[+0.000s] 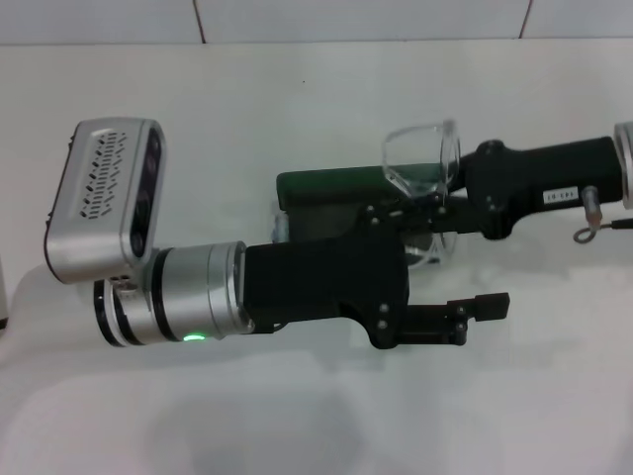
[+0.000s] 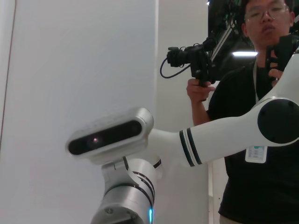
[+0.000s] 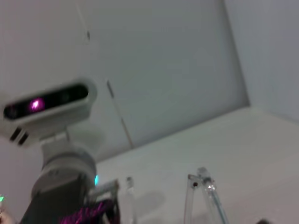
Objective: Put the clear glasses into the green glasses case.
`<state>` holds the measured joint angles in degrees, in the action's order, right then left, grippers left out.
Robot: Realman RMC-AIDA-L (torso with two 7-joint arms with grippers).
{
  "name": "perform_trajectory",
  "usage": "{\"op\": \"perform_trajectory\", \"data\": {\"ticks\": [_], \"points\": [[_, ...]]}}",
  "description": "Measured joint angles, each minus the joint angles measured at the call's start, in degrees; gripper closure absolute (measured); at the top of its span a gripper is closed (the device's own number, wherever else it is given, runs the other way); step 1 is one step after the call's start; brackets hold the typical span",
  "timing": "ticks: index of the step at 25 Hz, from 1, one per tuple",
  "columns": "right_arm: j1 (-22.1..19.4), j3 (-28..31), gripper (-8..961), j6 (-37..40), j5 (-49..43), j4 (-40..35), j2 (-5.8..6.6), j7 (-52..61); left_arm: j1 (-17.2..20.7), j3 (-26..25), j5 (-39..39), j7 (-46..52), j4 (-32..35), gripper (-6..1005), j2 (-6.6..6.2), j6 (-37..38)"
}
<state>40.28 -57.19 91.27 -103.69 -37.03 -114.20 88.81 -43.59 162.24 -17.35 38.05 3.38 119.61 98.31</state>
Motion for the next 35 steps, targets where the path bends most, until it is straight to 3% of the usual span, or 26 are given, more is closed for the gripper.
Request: {"op": "perform_trajectory", "data": {"ticks": [16,22,28,31,35], "points": [[0.58,-0.52,811,5.12,-2.54,-1.75,0.46,0.14,-1.34,-0.03,-0.21,0.02,-0.86,227,-0.12,0.57],[-2.55,-0.24,804,4.53,-2.57,-9.88,0.49,0.23,0.17,-0.31,-2.24,0.01,-2.78,226,-0.77,4.20],[-4.48,-0.65,797,1.49,-3.67,-17.55,-0.59,0.26,4.09,-0.35,-7.80,0.35,-7.71,227,-1.39,11.20],[-3.74,-2.58,793,0.69,-6.62,-21.91,-1.32,1.93,7.21,-0.35,-14.24,0.97,-10.05,227,-1.71,10.91],[-3.01,-14.43,789,-6.21,-13.45,-31.17,-1.44,10.51,10.77,-0.34,-25.33,3.82,-14.48,226,-1.22,7.71]]}}
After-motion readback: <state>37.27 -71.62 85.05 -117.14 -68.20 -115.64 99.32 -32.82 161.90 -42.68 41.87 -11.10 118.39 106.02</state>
